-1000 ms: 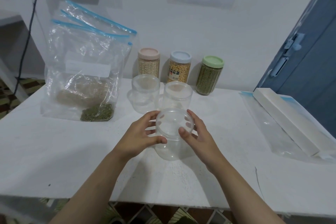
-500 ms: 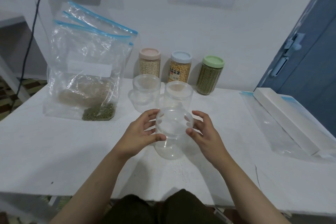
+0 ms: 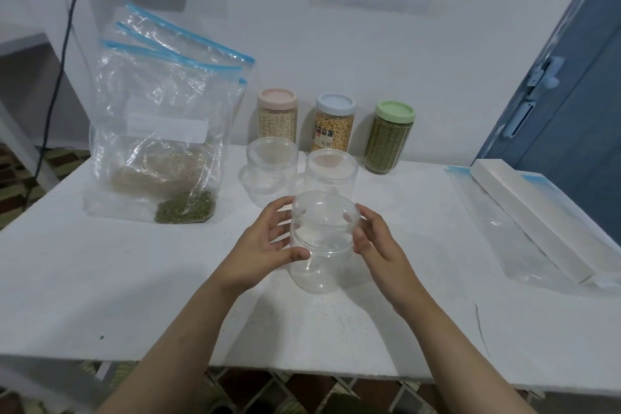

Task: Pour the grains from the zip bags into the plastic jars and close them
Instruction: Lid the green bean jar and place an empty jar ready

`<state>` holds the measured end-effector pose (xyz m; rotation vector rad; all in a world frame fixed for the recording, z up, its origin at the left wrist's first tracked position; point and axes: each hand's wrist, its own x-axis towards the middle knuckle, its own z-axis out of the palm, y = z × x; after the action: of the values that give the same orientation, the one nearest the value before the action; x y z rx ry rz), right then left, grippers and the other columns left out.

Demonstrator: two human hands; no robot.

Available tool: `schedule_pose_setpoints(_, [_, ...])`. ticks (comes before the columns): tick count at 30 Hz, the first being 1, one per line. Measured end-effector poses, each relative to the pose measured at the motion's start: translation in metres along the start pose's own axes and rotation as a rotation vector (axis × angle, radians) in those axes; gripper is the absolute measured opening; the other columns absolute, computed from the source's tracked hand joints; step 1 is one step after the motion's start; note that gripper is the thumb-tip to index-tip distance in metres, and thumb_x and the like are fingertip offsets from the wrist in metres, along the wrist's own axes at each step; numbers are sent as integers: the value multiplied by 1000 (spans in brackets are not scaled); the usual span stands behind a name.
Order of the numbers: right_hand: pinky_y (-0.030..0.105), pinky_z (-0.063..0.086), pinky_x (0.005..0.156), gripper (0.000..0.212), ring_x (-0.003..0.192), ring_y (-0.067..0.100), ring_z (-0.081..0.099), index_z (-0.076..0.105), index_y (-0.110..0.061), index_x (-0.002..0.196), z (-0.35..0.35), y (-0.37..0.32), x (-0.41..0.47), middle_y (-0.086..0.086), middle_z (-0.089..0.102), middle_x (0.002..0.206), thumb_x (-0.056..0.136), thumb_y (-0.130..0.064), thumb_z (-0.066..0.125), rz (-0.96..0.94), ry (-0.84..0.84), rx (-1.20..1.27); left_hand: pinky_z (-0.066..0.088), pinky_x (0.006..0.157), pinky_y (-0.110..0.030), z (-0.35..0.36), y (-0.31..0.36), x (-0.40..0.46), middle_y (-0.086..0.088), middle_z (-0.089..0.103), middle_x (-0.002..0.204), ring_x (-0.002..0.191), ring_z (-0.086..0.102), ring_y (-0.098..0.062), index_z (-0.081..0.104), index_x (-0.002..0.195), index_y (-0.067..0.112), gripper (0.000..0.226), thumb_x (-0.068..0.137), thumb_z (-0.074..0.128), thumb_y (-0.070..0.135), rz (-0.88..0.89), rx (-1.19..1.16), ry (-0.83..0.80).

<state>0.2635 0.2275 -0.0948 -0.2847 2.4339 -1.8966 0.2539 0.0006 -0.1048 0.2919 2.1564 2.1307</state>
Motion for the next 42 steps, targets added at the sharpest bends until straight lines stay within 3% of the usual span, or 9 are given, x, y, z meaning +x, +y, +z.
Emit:
schedule_pose_setpoints(4, [12, 48, 86, 74, 114, -14, 51, 42, -33, 135, 10, -5, 2, -26, 54, 127, 76, -74, 58, -34, 38, -55, 52, 99, -38, 1, 2, -1, 4, 60, 132, 122, 60, -14, 49, 125, 47, 82, 56, 91, 29, 17, 2, 2])
schedule_pose_setpoints(8, [7, 45, 77, 67, 104, -16, 54, 47, -33, 128, 15, -10, 6, -20, 56, 124, 73, -68, 61, 7, 122, -30, 52, 97, -36, 3, -1, -2, 4, 61, 130, 121, 60, -16, 52, 121, 43, 75, 59, 89, 25, 32, -14, 14])
schedule_pose_setpoints(15, [19, 50, 86, 90, 104, -15, 53, 42, -31, 137, 7, -5, 13, -19, 51, 133, 63, -74, 69, -31, 75, -109, 51, 99, -31, 5, -5, -3, 12, 63, 127, 122, 59, -12, 52, 125, 41, 75, 63, 88, 17, 52, 6, 40])
schedule_pose_setpoints(20, [10, 47, 77, 77, 101, -7, 59, 48, -31, 132, 4, -4, 19, -18, 55, 131, 70, -63, 78, -36, 124, -55, 48, 106, -39, 9, -7, -3, 17, 60, 130, 125, 56, -8, 55, 124, 46, 75, 59, 90, 34, 49, 28, 69])
schedule_pose_setpoints(26, [5, 44, 74, 76, 102, -5, 56, 45, -22, 138, -30, 14, 14, -15, 53, 131, 73, -57, 62, -10, 319, -57, 41, 112, -45, 25, -12, 0, 25, 57, 133, 129, 51, -3, 54, 127, 43, 71, 64, 87, 36, 66, 42, 177])
schedule_pose_setpoints(29, [13, 43, 83, 79, 109, 7, 57, 43, -21, 141, -58, 37, 8, -12, 52, 132, 74, -60, 62, 67, 361, -142, 40, 113, -41, 34, -16, 2, 26, 55, 135, 130, 50, -3, 52, 130, 44, 72, 66, 85, 39, 82, 65, 231])
schedule_pose_setpoints(33, [38, 37, 103, 81, 125, 22, 45, 46, -19, 139, -81, 68, 3, -10, 49, 129, 77, -65, 70, 157, 316, -410, 40, 111, -30, 45, -17, 4, 28, 54, 134, 129, 49, 2, 48, 127, 53, 69, 68, 82, 40, 78, 90, 275])
schedule_pose_setpoints(37, [40, 29, 104, 84, 129, 25, 30, 45, -20, 137, -75, 77, 3, -1, 41, 143, 74, -71, 66, 181, 250, -808, 38, 103, -14, 56, -15, 2, 28, 49, 138, 129, 46, 6, 43, 133, 49, 71, 71, 77, 41, 79, 121, 313])
schedule_pose_setpoints(42, [42, 24, 107, 94, 133, 29, 27, 35, -19, 145, -73, 74, 8, 4, 34, 149, 75, -74, 63, 255, 204, -814, 36, 104, -13, 69, -16, 2, 29, 47, 138, 129, 45, 8, 41, 136, 45, 71, 74, 74, 39, 101, 112, 360])
